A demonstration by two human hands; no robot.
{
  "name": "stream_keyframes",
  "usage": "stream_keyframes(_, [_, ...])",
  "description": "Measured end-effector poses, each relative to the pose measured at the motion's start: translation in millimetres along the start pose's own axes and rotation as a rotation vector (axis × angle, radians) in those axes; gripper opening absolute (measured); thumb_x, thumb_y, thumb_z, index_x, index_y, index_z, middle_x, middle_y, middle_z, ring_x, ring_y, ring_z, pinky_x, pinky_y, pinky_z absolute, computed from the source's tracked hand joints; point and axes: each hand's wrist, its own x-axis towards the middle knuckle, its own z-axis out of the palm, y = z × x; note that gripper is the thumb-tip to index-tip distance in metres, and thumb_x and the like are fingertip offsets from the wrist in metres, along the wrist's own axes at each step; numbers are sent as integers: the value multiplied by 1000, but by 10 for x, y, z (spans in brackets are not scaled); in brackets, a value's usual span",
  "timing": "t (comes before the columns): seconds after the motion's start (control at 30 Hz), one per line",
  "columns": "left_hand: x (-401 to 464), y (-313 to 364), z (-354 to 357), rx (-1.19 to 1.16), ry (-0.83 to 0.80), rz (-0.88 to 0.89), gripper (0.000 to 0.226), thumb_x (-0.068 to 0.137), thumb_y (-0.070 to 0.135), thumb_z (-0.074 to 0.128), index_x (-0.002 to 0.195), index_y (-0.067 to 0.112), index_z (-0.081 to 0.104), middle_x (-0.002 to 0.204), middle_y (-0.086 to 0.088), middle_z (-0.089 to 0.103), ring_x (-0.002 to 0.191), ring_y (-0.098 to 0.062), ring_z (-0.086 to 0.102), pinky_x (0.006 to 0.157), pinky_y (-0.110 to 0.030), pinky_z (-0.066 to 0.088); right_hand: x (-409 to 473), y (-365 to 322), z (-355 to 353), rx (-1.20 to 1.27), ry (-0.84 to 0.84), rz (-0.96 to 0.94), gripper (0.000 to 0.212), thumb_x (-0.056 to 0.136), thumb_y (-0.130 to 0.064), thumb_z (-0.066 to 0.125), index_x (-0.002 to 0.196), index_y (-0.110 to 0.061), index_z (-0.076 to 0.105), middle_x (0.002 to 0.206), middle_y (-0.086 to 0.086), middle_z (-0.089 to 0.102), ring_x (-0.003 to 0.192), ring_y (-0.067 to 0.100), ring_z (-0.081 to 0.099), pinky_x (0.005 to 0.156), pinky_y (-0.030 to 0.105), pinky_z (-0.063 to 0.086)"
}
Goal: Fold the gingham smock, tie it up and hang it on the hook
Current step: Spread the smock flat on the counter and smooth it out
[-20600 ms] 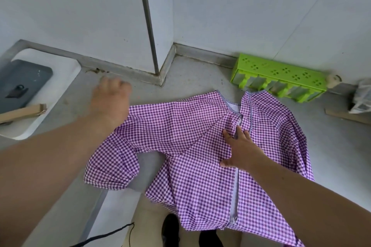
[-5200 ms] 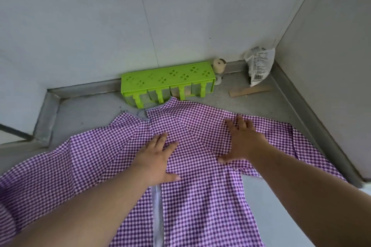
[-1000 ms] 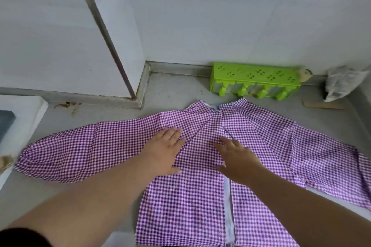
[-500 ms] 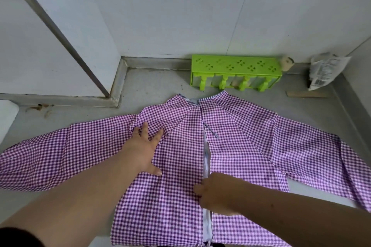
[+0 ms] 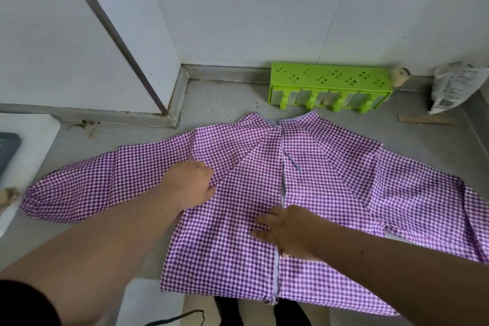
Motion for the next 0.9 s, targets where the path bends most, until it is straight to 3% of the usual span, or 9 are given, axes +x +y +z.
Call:
stream_keyframes(0.07, [-167,-81,108,-110,-280,-128,56,100,68,41,95,20,71,94,3,69,86,-15,65,88,-39,59,16,-30,-48,-11,-8,-8,76,96,-43,68,161,-33,31,165,2,35,143,31,39,101,47,49])
stream_keyframes(0.17, [-378,-143,356,-336,-564,-287,67,97,71,45,133,20,68,127,-1,71,113,-20,67,107,-40,51,12,-40,-97,10,-28,-5,76,98,-41,65,163,-34,26,168,1,30,147,31,34,105,49,46])
stream_keyframes(0.23, [-438,-209,520,-525,-474,-398,65,94,69,51,133,20,67,131,-3,70,117,-23,68,105,-40,53,-3,-37,-103,29,-29,-9,76,98,-41,65,162,-34,25,168,1,30,147,31,35,107,50,46])
stream_keyframes(0.33, [-470,-248,563,-883,-344,-482,42,93,56,63,95,15,72,107,-11,77,94,-25,73,83,-32,52,-5,-17,-90,19,-27,-18,79,94,-44,68,161,-36,26,167,-2,32,147,29,37,105,49,49])
stream_keyframes(0.47, [-491,-172,547,-1337,-383,-671,35,89,35,79,115,12,72,114,-3,76,109,-25,69,104,-42,53,-7,12,-51,15,-16,-26,82,93,-46,70,160,-39,24,167,-4,33,146,26,39,107,48,48])
stream_keyframes(0.57, [-485,-187,592,-1490,-381,-749,37,82,23,83,114,11,72,114,-7,78,108,-29,72,105,-49,55,-12,24,-55,13,-11,-26,81,92,-46,71,159,-39,27,165,-4,36,144,25,42,107,47,48])
stream_keyframes(0.67, [-489,-211,640,-1389,-325,-739,29,90,13,77,115,11,62,116,-9,69,106,-28,67,99,-45,57,-28,48,-58,10,-18,-32,81,93,-47,70,160,-38,26,166,-5,35,147,25,39,109,47,45])
stream_keyframes(0.77, [-509,-240,607,-809,-294,-486,27,93,19,69,114,15,53,100,-4,62,84,-19,62,65,-29,49,-38,78,-60,-1,-19,-44,82,93,-47,70,161,-39,25,167,-5,32,149,24,36,113,48,41])
stream_keyframes(0.9, [-420,-158,343,-344,-88,-238,40,88,34,73,118,22,50,109,4,55,96,-17,60,83,-36,56,-76,200,-45,8,75,79,66,95,-52,61,155,-39,37,164,-4,38,147,24,40,115,46,39])
